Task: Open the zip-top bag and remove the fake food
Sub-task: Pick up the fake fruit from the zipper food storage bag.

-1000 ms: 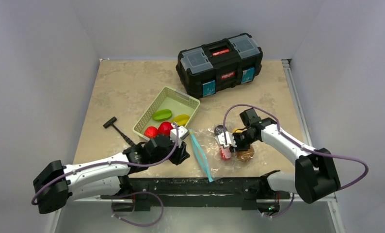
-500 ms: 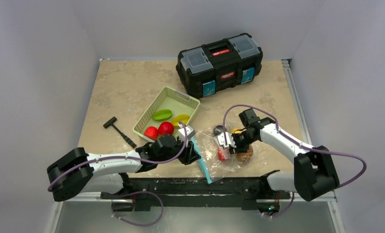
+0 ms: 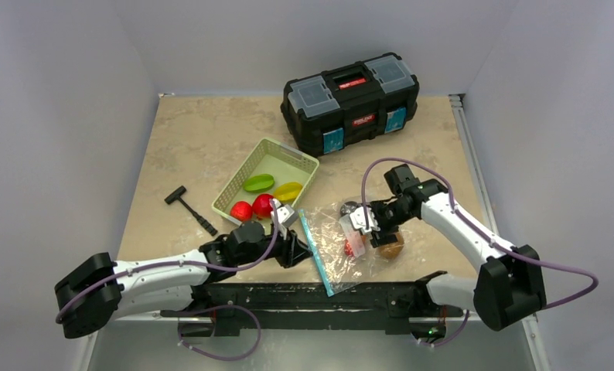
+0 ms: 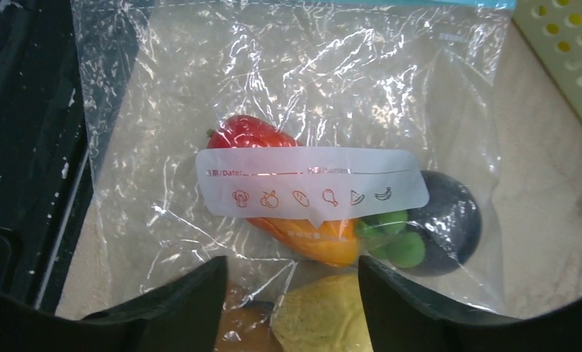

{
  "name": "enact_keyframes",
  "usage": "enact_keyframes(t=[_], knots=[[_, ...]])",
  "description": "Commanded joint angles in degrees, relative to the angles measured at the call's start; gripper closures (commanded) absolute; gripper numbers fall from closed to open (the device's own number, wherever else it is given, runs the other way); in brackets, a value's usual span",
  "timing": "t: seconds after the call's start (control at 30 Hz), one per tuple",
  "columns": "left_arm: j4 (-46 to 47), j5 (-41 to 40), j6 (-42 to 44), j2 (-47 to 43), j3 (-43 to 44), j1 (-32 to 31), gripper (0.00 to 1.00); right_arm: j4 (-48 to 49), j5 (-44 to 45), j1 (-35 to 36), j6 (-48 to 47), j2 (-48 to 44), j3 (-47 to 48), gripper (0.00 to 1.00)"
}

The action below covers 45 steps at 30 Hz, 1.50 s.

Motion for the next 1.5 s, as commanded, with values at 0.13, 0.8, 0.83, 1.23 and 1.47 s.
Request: enact_keyframes(t=[0.13,0.8,0.83,1.23,1.47], knots=[[2.23,3.08,4.75,1.13,-3.01,0.23,0.67,1.49,1.09,0.46,-5.7,0.56,1.99,0.22],[11.16,4.5,17.67,8.54,-4.88,-0.13,0.55,13.44,5.61,2.13,-0.21,8.59,-2.67,0.33],[11.92,4.27,17.82,9.21,-5.0,-0.36,0.55,13.42,5.4,2.38,0.0,9.28,-2.61,0.35],[22.93,-2.16,22.81,18.58,-4.44,-5.88,0.54,10.43,3.49,4.43,3.5,14.29,0.9,0.9],[32.28,-3.71,25.55,21.65,-8.14,-6.28,0.54,10.23,3.29,4.42,4.61,11.48,1.19,0.75]])
